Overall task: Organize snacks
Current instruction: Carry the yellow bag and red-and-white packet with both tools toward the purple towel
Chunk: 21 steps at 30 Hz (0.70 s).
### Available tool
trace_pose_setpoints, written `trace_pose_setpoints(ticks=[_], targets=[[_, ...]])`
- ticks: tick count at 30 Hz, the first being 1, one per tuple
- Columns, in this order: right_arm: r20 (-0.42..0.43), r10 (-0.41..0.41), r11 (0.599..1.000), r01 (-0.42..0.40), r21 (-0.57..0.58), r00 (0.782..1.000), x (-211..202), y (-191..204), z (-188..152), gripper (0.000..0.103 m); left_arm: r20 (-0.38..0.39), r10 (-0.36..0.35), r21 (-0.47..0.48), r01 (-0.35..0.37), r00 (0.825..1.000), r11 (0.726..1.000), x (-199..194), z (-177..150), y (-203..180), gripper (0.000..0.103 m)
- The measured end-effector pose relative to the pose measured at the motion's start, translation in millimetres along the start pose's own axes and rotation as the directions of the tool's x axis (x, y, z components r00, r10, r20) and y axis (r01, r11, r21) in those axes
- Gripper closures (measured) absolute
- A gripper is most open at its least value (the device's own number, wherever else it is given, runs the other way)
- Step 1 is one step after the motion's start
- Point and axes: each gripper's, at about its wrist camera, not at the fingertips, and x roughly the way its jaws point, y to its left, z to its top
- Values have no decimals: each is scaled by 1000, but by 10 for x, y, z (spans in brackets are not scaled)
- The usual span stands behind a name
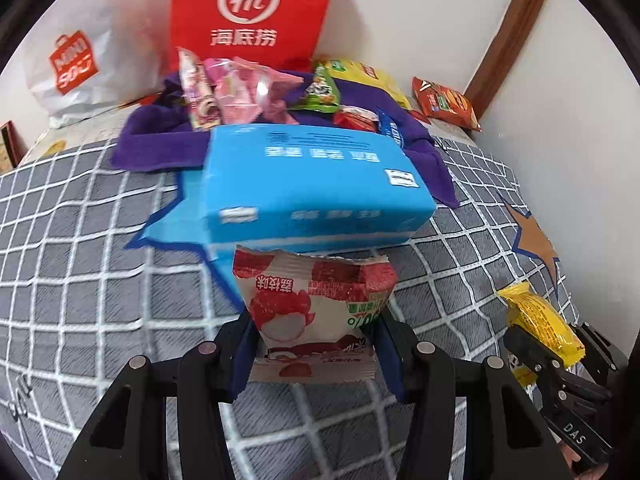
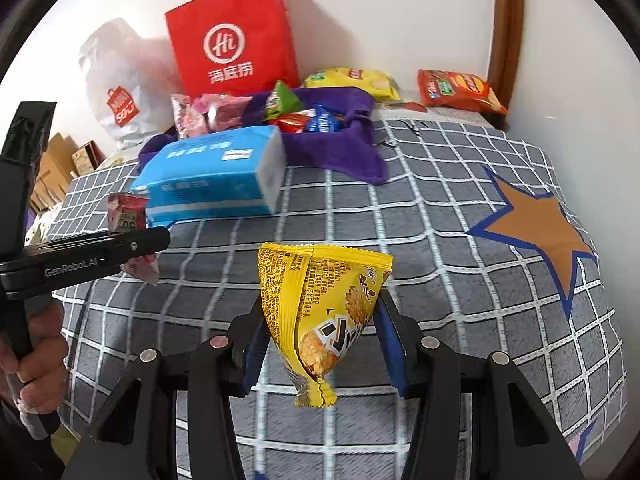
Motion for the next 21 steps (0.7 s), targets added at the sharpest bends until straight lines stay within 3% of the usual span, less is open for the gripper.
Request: trace_pose_setpoints(ticks=[21], targets=[[52,7,1000,-6,-22,999,-371,596,100,53,39,12,-56,-10,999,998,-673,-297,615,53]])
